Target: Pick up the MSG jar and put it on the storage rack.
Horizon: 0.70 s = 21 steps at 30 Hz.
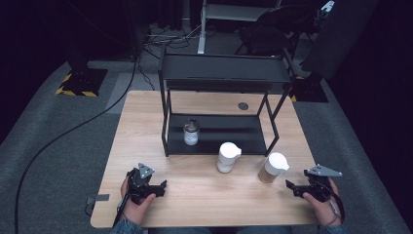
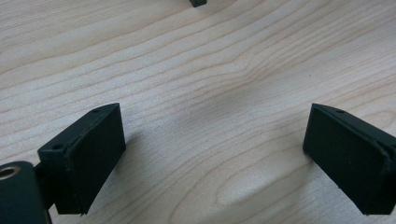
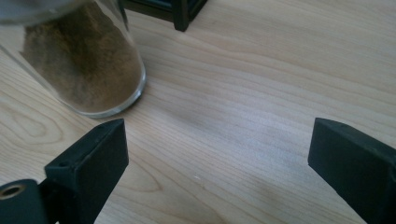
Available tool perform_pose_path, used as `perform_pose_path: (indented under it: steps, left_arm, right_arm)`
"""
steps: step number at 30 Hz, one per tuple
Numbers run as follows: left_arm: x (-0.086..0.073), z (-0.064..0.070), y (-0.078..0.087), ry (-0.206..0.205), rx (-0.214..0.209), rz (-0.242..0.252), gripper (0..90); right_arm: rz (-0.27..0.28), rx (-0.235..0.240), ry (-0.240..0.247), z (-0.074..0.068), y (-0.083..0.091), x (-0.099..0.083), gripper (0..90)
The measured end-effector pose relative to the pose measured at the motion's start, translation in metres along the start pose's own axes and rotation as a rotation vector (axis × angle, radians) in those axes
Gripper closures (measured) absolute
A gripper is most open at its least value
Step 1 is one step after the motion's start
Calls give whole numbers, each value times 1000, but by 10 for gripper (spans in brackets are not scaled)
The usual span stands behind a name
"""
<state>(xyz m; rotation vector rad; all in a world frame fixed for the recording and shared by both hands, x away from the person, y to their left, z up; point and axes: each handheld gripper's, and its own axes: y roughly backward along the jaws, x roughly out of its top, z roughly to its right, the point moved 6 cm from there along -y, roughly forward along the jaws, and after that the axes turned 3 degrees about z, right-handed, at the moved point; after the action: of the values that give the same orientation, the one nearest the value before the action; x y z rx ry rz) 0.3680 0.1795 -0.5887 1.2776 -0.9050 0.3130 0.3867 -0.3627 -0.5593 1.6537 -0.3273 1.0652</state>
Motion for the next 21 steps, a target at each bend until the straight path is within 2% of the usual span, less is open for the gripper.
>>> perform_pose_path:
  steps: [8,21]
  left_arm:
    - [0,0,0,0,1,-1,54]
    - [0,0,0,4,6,0,52]
  right_arm:
    - [1,19,0,-7,8,12,57]
    - [38,41,8,-16,28,42,62]
